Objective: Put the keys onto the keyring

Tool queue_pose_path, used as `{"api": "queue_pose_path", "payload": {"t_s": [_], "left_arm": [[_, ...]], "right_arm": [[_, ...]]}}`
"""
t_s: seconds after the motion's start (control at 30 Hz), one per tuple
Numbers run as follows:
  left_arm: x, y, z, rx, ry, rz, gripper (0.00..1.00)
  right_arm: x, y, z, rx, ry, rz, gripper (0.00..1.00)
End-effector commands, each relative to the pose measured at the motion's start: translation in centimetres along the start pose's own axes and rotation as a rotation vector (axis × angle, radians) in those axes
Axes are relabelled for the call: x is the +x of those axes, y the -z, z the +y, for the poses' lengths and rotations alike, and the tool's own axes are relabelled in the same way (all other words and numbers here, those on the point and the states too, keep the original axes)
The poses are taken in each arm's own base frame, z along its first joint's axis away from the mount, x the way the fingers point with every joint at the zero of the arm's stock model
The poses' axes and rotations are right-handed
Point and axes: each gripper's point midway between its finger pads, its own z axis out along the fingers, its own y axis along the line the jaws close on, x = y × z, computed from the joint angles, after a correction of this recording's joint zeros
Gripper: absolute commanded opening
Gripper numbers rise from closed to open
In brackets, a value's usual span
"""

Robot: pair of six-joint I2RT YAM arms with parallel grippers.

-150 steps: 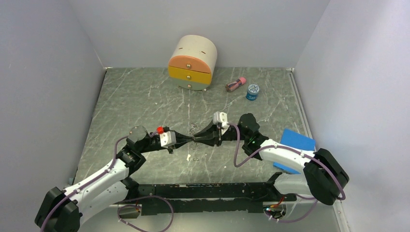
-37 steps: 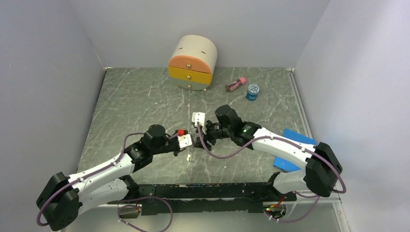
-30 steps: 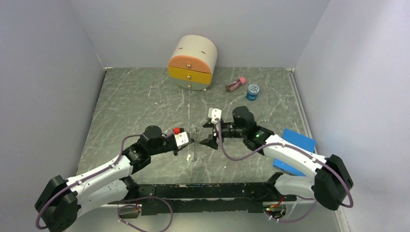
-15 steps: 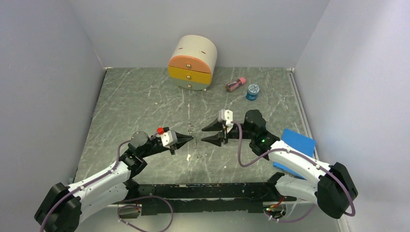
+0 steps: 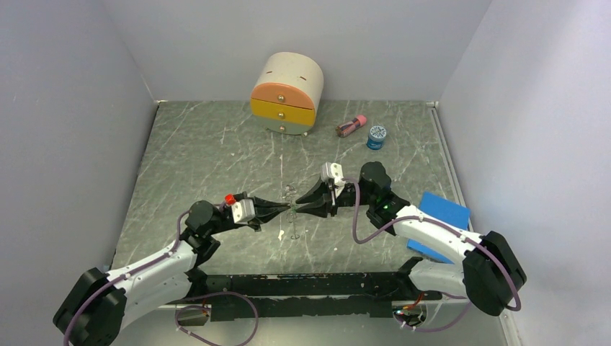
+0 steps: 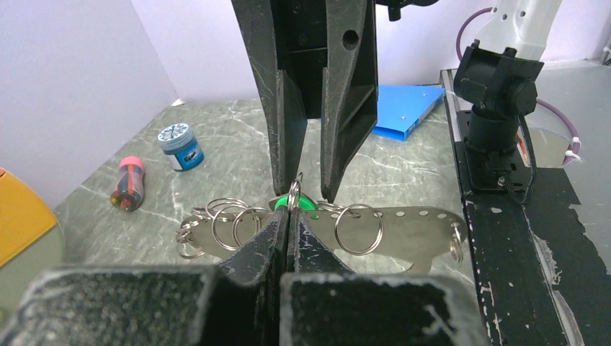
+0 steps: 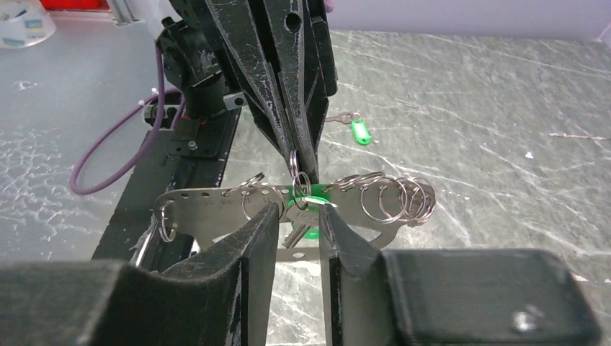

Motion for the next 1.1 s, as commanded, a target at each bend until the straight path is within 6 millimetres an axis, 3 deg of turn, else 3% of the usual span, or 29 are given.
{"api": "queue_pose_path", "payload": {"t_s": [0.0,0.27,0.4,0.63,1.07], "left_arm": [[-1.8,-0.1,0.0,0.011,-0.033,-0.063,0.03],[-1.2,-0.1,0.1,0.007,-0.025,-0.037,0.02],[-1.3,-0.1,0.1,0.009,-0.026,-0.041,0.03],[-1.5,-0.1,0.2,-0.001,-0.028,-0.046,0.03],[-2.3,-0.1,0.5,-0.016,-0.009,-0.08,0.03]], "right_arm": [[-3.0,-0.2,0.0,-0.023,0.083,-0.068,0.29],[-2.7,-0.3,-0.8,0.003,0.075,-0.06,0.27],[-2.2,-0.4,-0.9,0.009,0.064,-0.048,0.12],[-1.5,0.0,-1.3,0.048,0.082,-0.026,0.0],[0.7,0.2,-1.5,0.068,0.076,0.019,0.0]]}}
